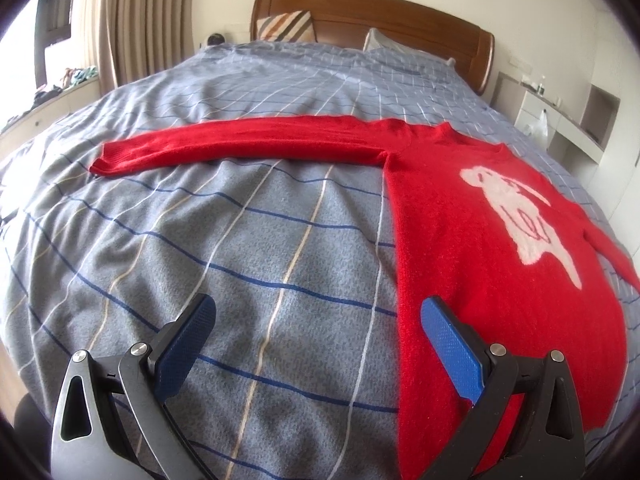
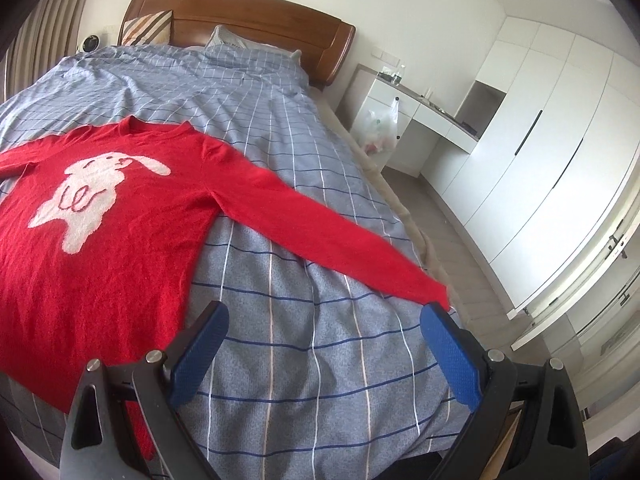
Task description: Fold small clothes
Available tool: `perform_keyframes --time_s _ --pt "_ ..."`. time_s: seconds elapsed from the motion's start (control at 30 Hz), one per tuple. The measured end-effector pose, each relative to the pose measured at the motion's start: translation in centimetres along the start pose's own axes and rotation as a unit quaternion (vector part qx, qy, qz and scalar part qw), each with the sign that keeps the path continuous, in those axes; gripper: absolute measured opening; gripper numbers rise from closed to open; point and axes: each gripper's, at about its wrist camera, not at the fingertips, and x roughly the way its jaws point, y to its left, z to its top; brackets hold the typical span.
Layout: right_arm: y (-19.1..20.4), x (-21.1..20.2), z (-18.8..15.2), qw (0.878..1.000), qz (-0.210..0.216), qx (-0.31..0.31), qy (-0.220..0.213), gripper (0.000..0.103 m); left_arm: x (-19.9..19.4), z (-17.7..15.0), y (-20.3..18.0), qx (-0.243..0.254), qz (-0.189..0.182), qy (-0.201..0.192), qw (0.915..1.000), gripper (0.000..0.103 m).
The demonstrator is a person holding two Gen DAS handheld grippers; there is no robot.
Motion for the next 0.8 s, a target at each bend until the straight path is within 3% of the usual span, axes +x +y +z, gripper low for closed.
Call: perform_keyframes --time_s 0.7,0.8 --pt "-0.05 0.02 0.18 1.000 -0.007 -0.007 -0.003 0.096 0.14 -0.12 0.22 -0.002 0.007 0.004 1.0000 0.103" --pt "-0.49 0.39 0.13 1.000 0.020 -0.001 -0.007 0.096 0.12 -0.11 0.24 -0.002 0.008 0.003 1.0000 0.103"
